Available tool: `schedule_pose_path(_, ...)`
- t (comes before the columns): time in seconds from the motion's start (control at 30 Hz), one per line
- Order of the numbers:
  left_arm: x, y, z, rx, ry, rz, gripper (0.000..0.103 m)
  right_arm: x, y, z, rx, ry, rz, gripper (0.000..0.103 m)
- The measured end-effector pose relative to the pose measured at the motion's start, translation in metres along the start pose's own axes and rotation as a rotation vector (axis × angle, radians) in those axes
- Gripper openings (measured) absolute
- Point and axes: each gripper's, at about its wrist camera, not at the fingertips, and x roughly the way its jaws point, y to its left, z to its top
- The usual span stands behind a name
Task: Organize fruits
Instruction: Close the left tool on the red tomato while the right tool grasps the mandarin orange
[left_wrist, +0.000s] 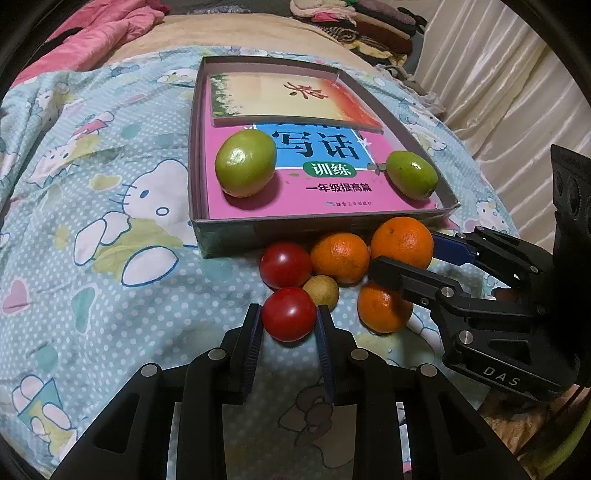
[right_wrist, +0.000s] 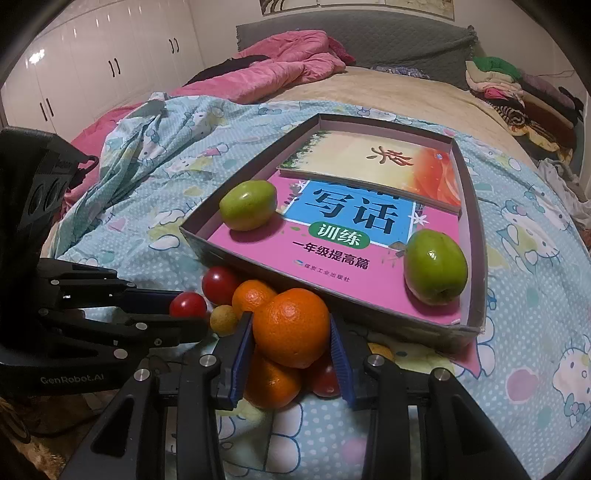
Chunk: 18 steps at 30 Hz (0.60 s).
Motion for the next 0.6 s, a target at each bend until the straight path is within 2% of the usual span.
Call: schedule_pose_path(0.6,-0.019,-0.002,0.002,-0.005,-0.057,0.013,0.029,-0.011,0.006,0.001,-0.020,-0.041,0.021,0.039)
